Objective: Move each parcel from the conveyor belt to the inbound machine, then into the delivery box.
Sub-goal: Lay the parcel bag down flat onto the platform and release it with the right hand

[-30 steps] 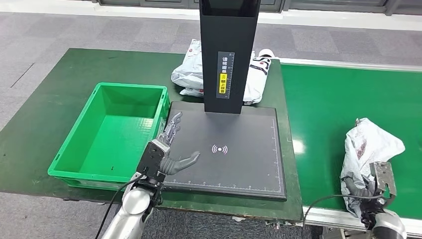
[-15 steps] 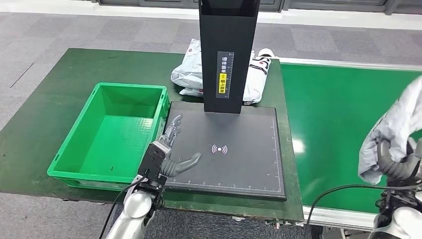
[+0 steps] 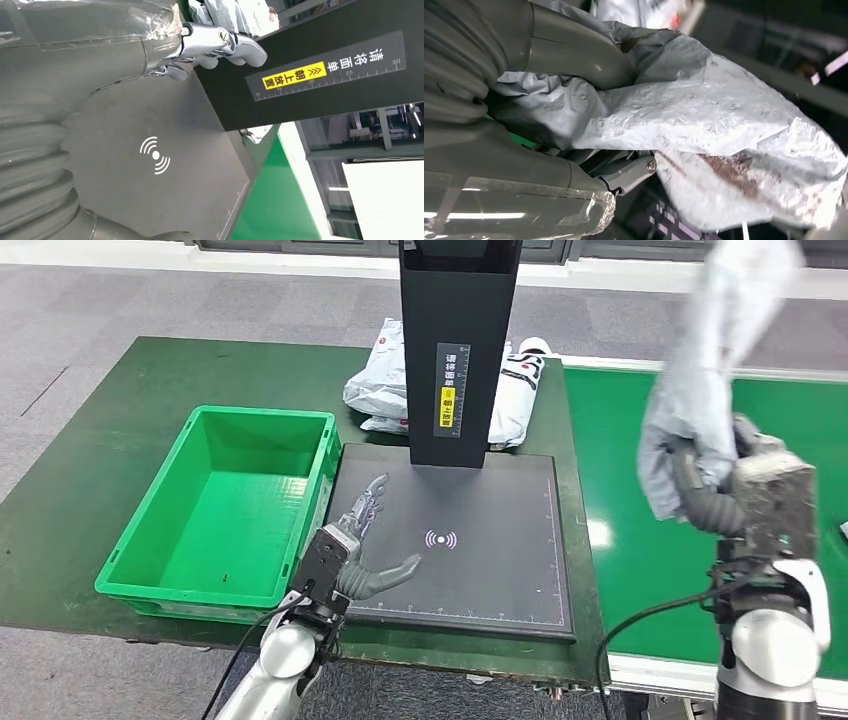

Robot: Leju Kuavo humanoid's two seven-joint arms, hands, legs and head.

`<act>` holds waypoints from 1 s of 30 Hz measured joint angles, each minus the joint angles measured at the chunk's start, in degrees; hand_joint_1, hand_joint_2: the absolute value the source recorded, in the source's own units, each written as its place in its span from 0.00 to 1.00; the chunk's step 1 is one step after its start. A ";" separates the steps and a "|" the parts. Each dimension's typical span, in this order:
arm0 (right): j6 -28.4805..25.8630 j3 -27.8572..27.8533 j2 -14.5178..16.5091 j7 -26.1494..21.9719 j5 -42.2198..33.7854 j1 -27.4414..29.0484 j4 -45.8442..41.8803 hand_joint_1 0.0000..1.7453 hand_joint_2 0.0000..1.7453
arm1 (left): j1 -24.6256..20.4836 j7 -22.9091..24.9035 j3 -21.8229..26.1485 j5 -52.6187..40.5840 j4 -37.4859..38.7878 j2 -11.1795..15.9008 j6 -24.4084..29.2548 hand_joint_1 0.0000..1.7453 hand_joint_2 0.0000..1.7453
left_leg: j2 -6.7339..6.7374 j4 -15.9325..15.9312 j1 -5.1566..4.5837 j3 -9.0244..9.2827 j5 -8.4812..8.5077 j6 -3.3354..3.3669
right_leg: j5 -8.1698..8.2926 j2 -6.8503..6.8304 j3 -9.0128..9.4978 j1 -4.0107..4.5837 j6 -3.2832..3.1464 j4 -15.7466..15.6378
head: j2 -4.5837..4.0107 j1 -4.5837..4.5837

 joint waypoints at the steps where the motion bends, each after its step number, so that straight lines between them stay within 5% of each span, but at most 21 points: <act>1: 0.58 1.75 -0.09 0.90 -0.02 -0.97 1.14 1.00 1.00 | -0.12 0.05 -0.34 0.21 0.00 0.11 0.00 0.00 1.00 | 0.01 0.00 0.01 0.01 0.01 -0.01 | 0.00 0.01 0.00 0.00 0.00 0.01 | 0.01 0.00; 13: 2.74 19.00 0.76 2.36 -3.08 -4.39 13.32 1.00 1.00 | -1.30 1.19 -2.44 1.81 -0.09 0.77 0.70 0.00 1.00 | -0.18 0.00 0.02 -0.04 0.03 -0.02 | -0.01 -0.08 -0.02 0.02 -0.02 0.04 | -0.01 0.00; 14: 2.59 20.13 1.06 2.18 -3.37 -4.46 13.98 0.96 1.00 | -1.44 1.27 -2.44 1.85 -0.09 0.77 0.78 0.00 1.00 | -0.20 0.00 0.02 -0.04 0.03 -0.02 | -0.01 -0.10 -0.03 0.02 -0.02 0.04 | -0.01 0.00; 18: 2.64 23.10 1.51 1.82 -5.32 -4.76 15.71 0.01 1.00 | -1.61 1.38 -2.44 2.17 -0.09 0.99 1.42 0.00 1.00 | -0.20 0.00 0.03 -0.04 0.03 -0.02 | -0.01 -0.11 -0.03 0.02 -0.02 0.04 | -0.01 0.00; 30: 0.84 25.91 1.88 -2.91 -11.60 3.93 12.03 0.00 1.00 | -1.15 0.87 -2.44 2.97 -0.96 2.26 4.19 0.00 1.00 | -0.23 0.00 0.03 -0.05 0.01 -0.03 | -0.06 -0.13 -0.04 0.02 -0.06 0.02 | -0.01 0.00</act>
